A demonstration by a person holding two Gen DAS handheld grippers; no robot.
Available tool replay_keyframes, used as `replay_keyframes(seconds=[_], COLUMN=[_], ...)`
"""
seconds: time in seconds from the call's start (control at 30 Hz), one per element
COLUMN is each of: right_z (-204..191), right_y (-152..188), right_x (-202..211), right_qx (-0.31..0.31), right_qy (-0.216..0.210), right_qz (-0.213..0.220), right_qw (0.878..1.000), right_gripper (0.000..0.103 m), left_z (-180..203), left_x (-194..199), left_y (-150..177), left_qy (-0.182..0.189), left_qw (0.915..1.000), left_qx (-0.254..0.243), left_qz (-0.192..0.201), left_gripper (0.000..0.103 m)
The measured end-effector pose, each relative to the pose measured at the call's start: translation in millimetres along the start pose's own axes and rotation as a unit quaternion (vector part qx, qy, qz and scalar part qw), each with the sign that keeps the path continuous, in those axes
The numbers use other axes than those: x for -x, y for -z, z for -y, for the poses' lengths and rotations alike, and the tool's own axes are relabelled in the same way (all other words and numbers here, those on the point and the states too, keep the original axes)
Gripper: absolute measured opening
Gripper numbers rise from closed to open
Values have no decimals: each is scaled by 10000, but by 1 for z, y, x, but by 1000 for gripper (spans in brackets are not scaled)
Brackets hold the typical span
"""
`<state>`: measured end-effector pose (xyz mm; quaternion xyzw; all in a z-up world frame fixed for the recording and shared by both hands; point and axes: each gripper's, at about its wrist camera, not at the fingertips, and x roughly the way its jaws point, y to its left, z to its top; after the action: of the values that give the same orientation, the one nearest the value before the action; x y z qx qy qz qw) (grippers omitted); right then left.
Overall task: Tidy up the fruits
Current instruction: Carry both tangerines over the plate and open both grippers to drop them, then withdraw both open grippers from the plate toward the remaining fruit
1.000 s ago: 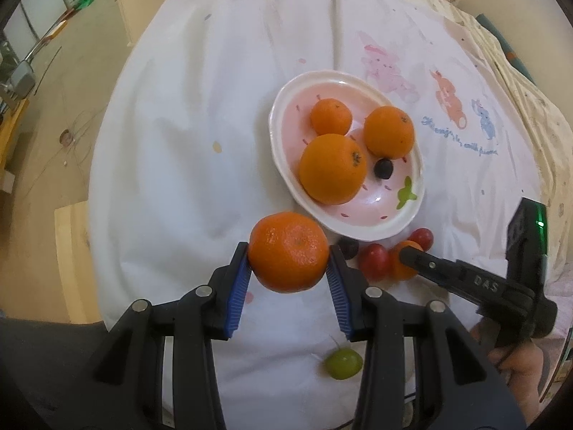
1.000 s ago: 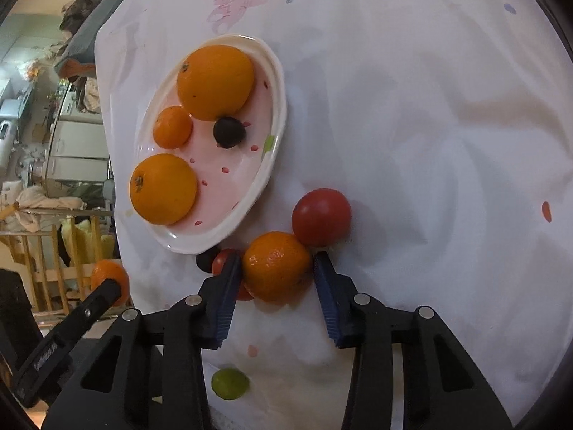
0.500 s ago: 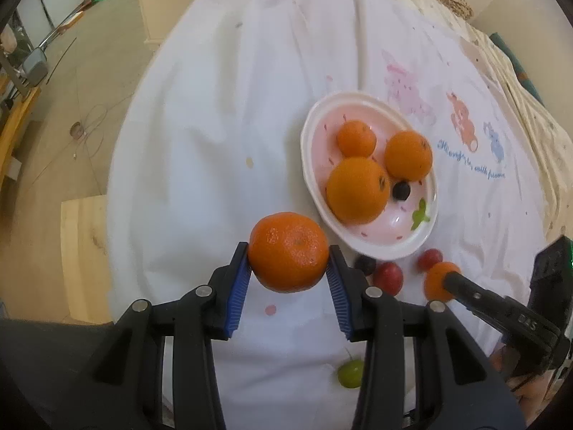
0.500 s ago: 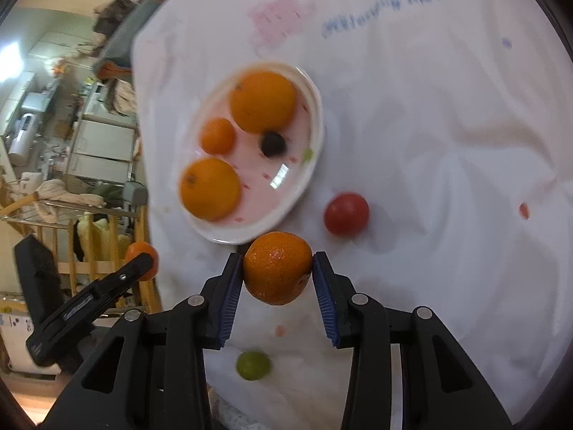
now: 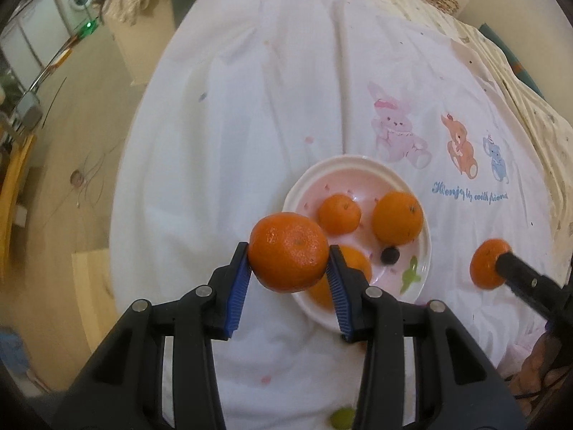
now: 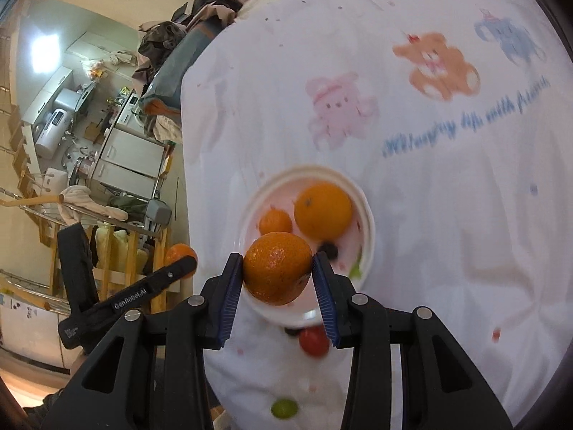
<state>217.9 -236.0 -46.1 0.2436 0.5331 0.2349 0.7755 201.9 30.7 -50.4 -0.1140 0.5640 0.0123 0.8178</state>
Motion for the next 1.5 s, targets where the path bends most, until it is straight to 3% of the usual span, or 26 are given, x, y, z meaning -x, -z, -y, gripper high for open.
replay_keyframes(seconds=[0.3,0.6,1.27,1.3,1.33,1.37,1.4,1.43,1.47,1.5], right_z=[-8,1,0,0,0,0,0,0,0,1], right_y=[-44,-51,-51,-51,-51,-51,-51,-51,-52,-52], right_x=[-48,-95,-96,-96,-96,-94,-92,-90,-87,-85], right_qx=[359,353,417,434,405,359,323,311,316,317], right_qy=[95,208,214,192,100,32,21,31,30,32], right_qz=[-180,-461,-508,-542,-553,-523,-468,-434,-405,-388], right_qw=[9991,9981,9976,9974,9976,9980,9984,9986,9987,9987], right_gripper=[42,42,45,51,58,69,71,71,71,71], left_z=[15,11,12,13,14,15,15,16,16,15], left_x=[-44,-61,-73,-73,-73,-72,-69,-66,-64,-60], left_y=[-18,-14,-16,-15,-14,-14,-13,-13,-13,-13], left_qy=[146,272,242,224,219,234,298,223,153,62], left_qw=[9995,9983,9965,9963,9962,9962,9965,9972,9979,9986], left_qx=[-142,-8,-17,-55,-71,-87,-108,-126,-141,-175], left_qz=[-247,-523,-795,-825,-842,-839,-779,-696,-618,-503], left_gripper=[38,38,40,40,42,53,62,80,86,86])
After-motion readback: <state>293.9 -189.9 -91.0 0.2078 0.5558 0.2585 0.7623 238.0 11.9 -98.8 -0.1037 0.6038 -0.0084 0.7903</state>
